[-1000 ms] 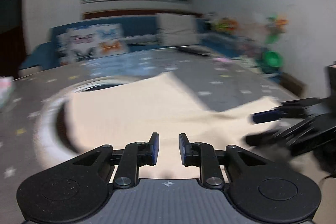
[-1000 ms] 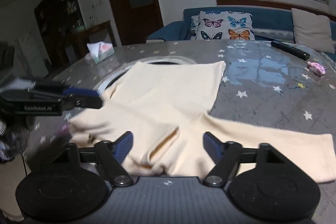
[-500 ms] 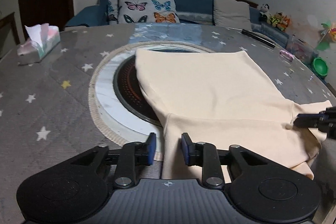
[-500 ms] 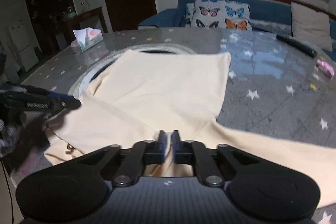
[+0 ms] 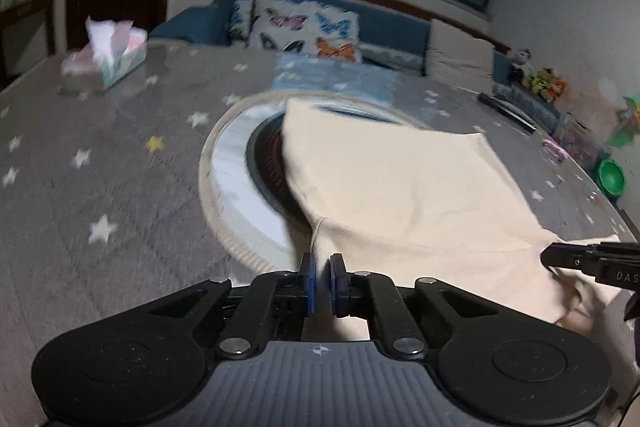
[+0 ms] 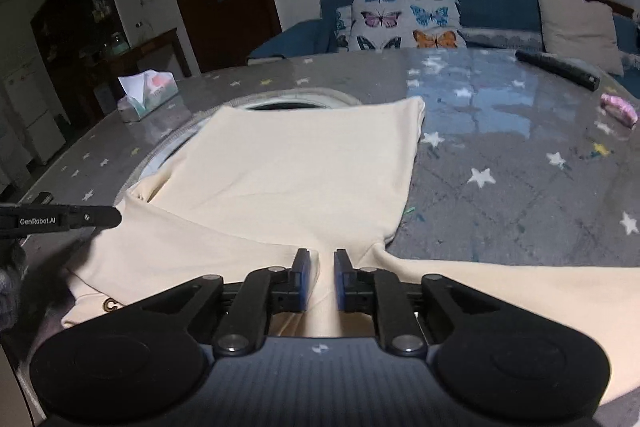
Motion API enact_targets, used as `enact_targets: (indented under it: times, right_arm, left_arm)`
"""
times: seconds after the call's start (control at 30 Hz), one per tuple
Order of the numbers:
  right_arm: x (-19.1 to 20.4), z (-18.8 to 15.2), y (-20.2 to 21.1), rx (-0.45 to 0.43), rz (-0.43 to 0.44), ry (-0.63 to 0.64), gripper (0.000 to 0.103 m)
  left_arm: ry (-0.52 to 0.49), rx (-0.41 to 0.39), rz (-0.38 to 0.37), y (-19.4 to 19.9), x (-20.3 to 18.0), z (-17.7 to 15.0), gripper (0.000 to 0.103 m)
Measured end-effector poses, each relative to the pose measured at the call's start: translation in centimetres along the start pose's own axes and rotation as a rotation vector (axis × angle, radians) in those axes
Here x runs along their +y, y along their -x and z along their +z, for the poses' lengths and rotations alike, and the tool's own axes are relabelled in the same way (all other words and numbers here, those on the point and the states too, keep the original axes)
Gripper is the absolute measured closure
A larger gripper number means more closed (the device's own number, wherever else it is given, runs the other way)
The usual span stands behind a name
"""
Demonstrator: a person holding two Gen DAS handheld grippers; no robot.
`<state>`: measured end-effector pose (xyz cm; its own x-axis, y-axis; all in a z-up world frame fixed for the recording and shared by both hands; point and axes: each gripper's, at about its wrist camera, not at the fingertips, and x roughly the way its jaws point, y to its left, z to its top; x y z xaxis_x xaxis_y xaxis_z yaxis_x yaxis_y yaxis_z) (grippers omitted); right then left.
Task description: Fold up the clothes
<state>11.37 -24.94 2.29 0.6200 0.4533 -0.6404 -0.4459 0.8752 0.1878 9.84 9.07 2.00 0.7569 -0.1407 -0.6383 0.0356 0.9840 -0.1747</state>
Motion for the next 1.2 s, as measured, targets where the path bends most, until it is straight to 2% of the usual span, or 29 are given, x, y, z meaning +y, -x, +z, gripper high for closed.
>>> enact_targets:
  times: [0.03, 0.07, 0.13, 0.23, 0.3, 0.47, 0.53, 0.57, 0.63, 0.77, 0.9, 1.03, 1.13, 1.2]
  right_arm:
    - [0.1, 0.0, 0.4, -0.008, -0.002, 0.012, 0.086]
    - [0.3, 0.0, 0.7, -0.015, -0.004, 0.025, 0.079]
    - [0.7, -0.1, 1.3, -0.02, -0.002, 0.05, 0.076]
    - [1.2, -0.5, 1.5, -0.013, 0.001, 0.065, 0.072]
    - [1.5, -1.0, 1.8, -0.009, -0.005, 0.08, 0.065]
    - [1.5, -1.9, 2.7, -0.006, -0.021, 0.089, 0.065]
    - [0.9, -2.2, 2.9, -0.003, -0.028, 0.059, 0.063]
    - [0.6, -2.4, 2.9, -0.001, -0.032, 0.042, 0.063]
    - [-0.1, -2.6, 3.1, 0.003, -0.039, 0.008, 0.063]
    - [-1.2, -3.4, 3.2, 0.011, -0.051, -0.039, 0.063]
    - [-1.3, -3.5, 3.2, 0.008, -0.05, -0.042, 0.063]
    - [-0.9, -3.0, 3.5, 0.01, -0.058, -0.028, 0.063]
    - [0.4, -2.1, 4.0, -0.021, -0.034, 0.019, 0.065]
    - [1.5, -1.7, 4.0, -0.033, -0.003, 0.058, 0.075]
  left_arm:
    - [-0.021, -0.012, -0.003, 0.2, -0.3, 0.3, 0.092]
    - [-0.044, -0.024, -0.007, 0.4, -0.7, 0.6, 0.092]
    - [-0.074, -0.034, -0.009, 0.3, -1.3, 1.2, 0.085]
    - [-0.107, -0.016, 0.002, -0.8, -1.9, 1.4, 0.077]
    - [-0.118, 0.003, 0.018, -1.6, -2.0, 1.2, 0.076]
    - [-0.127, 0.024, 0.034, -3.0, -1.9, 0.6, 0.076]
    - [-0.129, 0.019, 0.035, -3.2, -1.8, 0.5, 0.09]
    - [-0.118, 0.011, 0.032, -3.1, -1.6, 0.5, 0.091]
    - [-0.083, -0.005, 0.02, -2.6, -1.1, 0.6, 0.101]
    - [-0.021, -0.032, 0.03, -1.8, 0.3, 0.8, 0.101]
    - [0.016, -0.009, 0.026, -2.2, 1.4, 0.8, 0.101]
    - [0.012, -0.014, 0.034, -1.8, 1.4, 1.3, 0.1]
    - [-0.019, -0.037, 0.025, -0.5, 0.8, 1.4, 0.099]
    - [-0.065, -0.047, -0.006, 0.4, -0.2, 1.1, 0.099]
